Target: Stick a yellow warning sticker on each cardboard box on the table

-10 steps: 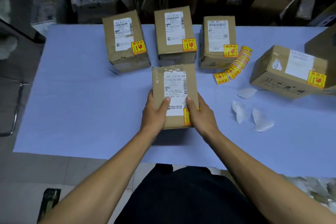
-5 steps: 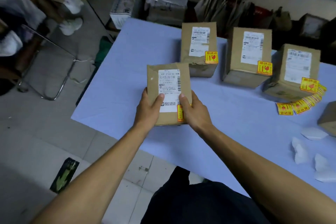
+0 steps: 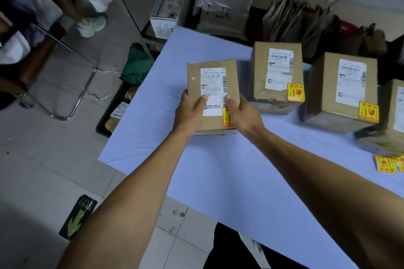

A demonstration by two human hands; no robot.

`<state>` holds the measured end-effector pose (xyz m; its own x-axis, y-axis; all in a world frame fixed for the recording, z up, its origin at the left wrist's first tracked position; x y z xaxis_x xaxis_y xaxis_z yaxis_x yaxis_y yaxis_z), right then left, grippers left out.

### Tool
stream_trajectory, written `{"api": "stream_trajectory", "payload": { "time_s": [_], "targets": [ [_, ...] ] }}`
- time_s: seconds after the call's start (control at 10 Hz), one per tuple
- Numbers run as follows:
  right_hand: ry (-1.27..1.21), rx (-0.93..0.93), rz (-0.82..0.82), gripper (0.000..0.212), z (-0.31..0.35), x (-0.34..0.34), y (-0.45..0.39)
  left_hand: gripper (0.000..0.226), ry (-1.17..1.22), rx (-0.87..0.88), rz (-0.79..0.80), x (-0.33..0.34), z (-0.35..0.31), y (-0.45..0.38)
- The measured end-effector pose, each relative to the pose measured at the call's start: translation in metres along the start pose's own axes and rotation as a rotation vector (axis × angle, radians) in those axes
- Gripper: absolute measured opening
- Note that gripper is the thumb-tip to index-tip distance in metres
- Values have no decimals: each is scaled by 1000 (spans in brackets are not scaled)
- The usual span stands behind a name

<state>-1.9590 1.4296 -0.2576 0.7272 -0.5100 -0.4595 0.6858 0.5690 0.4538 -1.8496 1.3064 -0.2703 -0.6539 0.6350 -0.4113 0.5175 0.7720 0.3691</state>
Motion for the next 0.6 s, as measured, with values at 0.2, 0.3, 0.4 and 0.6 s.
{"api": "stream_trajectory", "payload": {
  "time_s": [0.2, 0.3, 0.4, 0.6],
  "targets": [
    [-15, 70, -35, 51, -7, 16, -37, 46, 26, -24, 30, 6, 11, -39],
    [-20, 64, -52, 50, -9, 18, -44, 47, 28, -11, 11, 9, 14, -45],
    [-1, 61, -42, 51, -7, 17, -46, 46, 19, 10, -7, 9, 13, -48],
    [197, -20, -51, 49, 3, 5, -27, 45, -49, 32, -69, 9, 9, -44]
  ]
}}
Point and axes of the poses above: each hand's wrist, its own y-axis away from the middle knuckle, its own x-axis out of the palm, z = x × y, the point moved 2 cm from there along -y, towards the middle knuckle, and after that the axes turned 1 degree about x, right-handed, at the moved point
